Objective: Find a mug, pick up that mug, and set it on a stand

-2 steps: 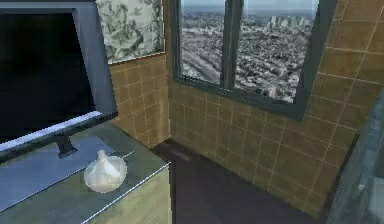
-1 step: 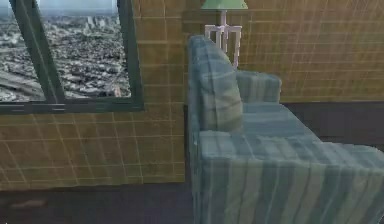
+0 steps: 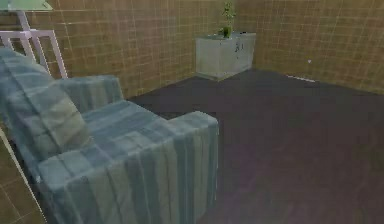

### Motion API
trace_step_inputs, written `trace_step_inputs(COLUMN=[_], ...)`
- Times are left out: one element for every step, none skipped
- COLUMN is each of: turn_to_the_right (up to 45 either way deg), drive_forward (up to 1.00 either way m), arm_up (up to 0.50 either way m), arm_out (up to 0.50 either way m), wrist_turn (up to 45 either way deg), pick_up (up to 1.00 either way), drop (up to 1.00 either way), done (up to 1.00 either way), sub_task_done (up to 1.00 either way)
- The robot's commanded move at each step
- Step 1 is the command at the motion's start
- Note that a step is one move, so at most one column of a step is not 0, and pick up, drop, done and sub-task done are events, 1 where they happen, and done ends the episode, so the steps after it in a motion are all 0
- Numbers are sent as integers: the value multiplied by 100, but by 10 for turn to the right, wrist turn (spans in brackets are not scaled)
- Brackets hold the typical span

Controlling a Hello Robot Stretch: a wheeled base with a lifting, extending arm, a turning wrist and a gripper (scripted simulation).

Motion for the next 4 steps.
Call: trace_step_inputs(turn_to_the_right=[450, 450, 450, 450], drive_forward=[0, 0, 0, 0], arm_up=[0, 0, 0, 0], arm_out=[0, 0, 0, 0], wrist_turn=[0, 0, 0, 0], pick_up=[0, 0, 0, 0], drop=[0, 0, 0, 0], done=[0, 0, 0, 0], sub_task_done=[0, 0, 0, 0])
